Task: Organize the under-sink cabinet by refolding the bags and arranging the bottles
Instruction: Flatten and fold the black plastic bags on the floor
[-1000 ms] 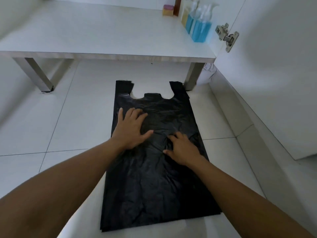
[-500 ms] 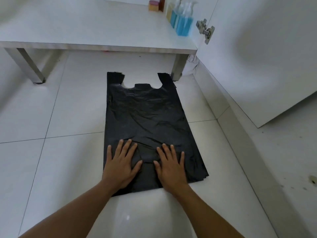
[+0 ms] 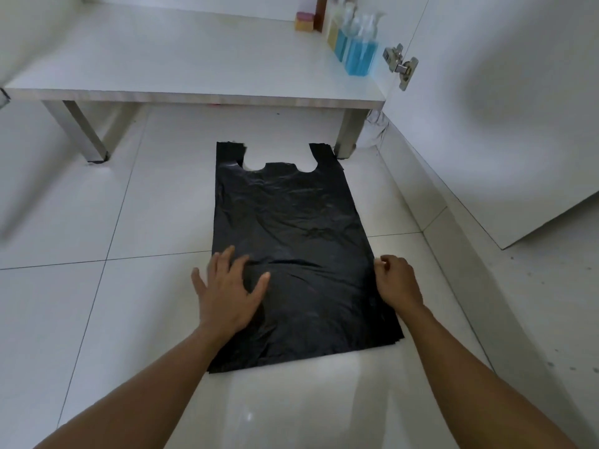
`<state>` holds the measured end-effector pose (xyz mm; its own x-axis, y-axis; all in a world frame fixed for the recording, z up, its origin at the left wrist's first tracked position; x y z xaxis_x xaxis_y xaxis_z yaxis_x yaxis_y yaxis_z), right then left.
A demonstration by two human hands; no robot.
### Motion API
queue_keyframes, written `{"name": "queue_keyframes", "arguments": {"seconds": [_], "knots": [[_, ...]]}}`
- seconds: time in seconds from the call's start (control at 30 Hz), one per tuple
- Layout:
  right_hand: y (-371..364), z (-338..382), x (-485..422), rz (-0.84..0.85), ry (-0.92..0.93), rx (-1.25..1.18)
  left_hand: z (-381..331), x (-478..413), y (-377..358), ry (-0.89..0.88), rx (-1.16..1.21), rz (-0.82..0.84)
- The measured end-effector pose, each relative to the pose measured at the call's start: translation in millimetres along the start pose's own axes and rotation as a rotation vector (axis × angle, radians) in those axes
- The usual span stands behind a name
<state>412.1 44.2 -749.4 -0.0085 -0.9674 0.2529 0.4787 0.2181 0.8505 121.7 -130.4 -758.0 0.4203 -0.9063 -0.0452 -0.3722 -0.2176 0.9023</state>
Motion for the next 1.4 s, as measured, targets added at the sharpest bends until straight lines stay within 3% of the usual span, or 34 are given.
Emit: {"name": "queue_keyframes", "arguments": {"seconds": [0.1, 0.23, 0.33, 0.9, 1.07, 1.4], "knots": [[-2, 19, -10, 0.102, -0.069, -0.044, 22, -8, 15, 0.403, 0.234, 0.011], [-6, 23, -18, 0.133, -0.164, -0.101, 27, -22, 19, 0.52, 0.642, -0.026], [-11, 22, -21, 0.169, -0.192, -0.111, 32, -27, 21, 0.655, 0.744, -0.047], [-16, 35, -16, 0.116, -0.2, -0.135, 45, -55, 16, 0.612, 0.617, 0.043], [-17, 37, -14, 0.108, -0.198, -0.168, 38, -68, 15, 0.66, 0.757, 0.032], [-54, 102, 15, 0.309, -0.019, -0.105, 113, -38, 63, 0.713, 0.586, -0.028]]}}
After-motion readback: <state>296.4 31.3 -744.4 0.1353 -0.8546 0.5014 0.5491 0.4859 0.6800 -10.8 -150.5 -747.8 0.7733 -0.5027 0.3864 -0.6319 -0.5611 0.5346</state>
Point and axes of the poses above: each hand's wrist, its own x-axis away from the middle knuckle, its own y-axis out of the back of the hand, z = x × y, the point moved 4 cm from there along -x, towards the middle knuckle, and after that the axes turned 9 degrees about -y, right-handed, at the moved point
